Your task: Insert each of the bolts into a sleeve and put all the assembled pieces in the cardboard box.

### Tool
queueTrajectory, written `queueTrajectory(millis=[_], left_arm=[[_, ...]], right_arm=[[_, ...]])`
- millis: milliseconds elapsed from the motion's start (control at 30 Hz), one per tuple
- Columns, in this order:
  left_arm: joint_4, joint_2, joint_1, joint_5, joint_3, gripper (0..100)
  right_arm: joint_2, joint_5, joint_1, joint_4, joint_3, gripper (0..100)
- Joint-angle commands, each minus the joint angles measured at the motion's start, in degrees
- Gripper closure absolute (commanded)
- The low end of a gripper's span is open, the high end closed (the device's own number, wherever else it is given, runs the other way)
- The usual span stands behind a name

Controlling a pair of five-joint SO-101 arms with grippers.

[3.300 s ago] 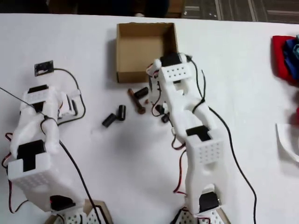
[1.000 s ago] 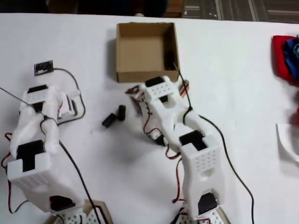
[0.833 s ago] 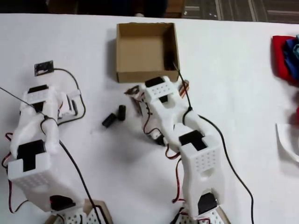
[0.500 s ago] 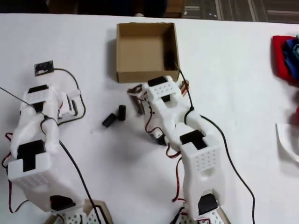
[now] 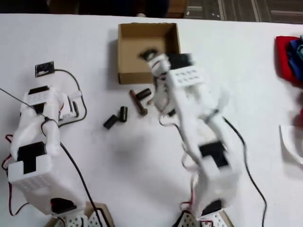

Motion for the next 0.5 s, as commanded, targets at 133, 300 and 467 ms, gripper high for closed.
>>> queueTrajectory(millis=[133,300,467], left_arm=[[0.53,-0.26,2.73,-6.15,-1.54,81],[8.18,-0.79,4.84,-8.53,-3.91,81],[22.33,-0.53,10.99,-13.71,-15.96,81]], right_arm=[[-28.18,2.81,9.27,-7.16,23.47,97.8],[-30.73,2.90,15.25,-26.68,49.49,97.8],[-34.24,2.37,17.71,-44.00,64.00,97.8]])
